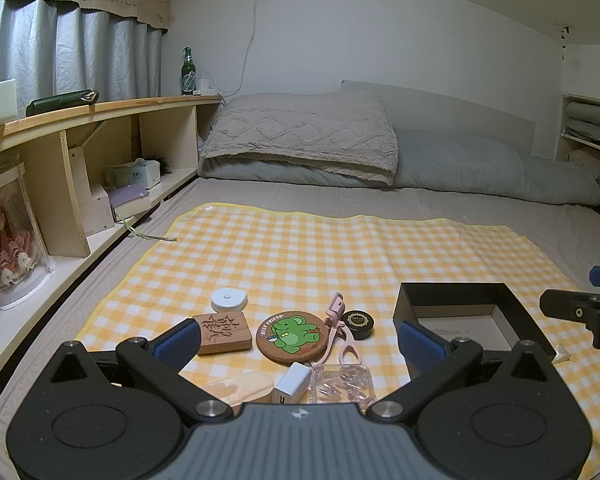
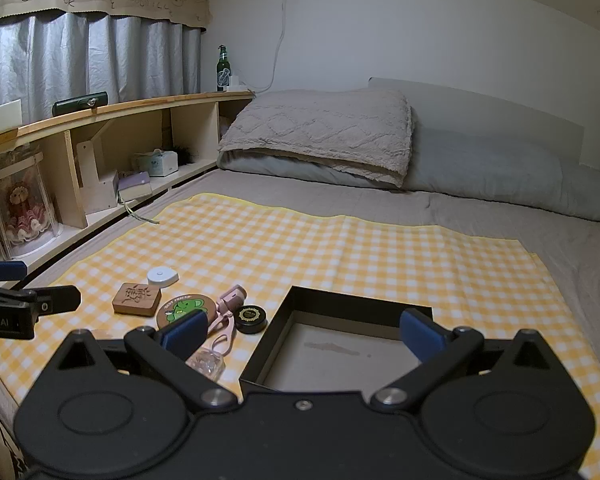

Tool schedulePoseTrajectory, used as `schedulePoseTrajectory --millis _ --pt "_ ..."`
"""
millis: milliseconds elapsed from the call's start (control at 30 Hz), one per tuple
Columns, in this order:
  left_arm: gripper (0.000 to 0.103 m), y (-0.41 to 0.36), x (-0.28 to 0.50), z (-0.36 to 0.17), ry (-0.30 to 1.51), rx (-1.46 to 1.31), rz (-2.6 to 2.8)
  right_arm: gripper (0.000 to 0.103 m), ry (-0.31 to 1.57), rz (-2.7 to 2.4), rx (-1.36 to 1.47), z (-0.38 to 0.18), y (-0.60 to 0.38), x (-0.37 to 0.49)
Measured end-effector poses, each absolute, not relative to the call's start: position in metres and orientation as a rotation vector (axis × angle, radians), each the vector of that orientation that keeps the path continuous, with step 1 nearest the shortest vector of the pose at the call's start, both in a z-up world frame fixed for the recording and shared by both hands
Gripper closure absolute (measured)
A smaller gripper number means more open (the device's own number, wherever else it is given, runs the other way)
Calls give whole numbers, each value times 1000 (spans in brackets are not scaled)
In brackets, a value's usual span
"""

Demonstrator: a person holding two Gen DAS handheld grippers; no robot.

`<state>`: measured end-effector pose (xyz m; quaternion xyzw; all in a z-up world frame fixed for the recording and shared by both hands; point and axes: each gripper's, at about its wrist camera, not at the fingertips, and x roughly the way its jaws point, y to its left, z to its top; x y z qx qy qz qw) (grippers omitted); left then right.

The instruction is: Organize rigid objects

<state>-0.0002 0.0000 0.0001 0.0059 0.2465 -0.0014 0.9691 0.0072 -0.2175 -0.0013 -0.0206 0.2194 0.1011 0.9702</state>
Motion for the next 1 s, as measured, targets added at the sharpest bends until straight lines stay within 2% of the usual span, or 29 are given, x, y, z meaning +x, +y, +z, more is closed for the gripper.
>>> schedulePoseTrajectory --millis 1000 --pt "0 0 0 0 499 11 -3 0 443 203 -41 -4 -216 8"
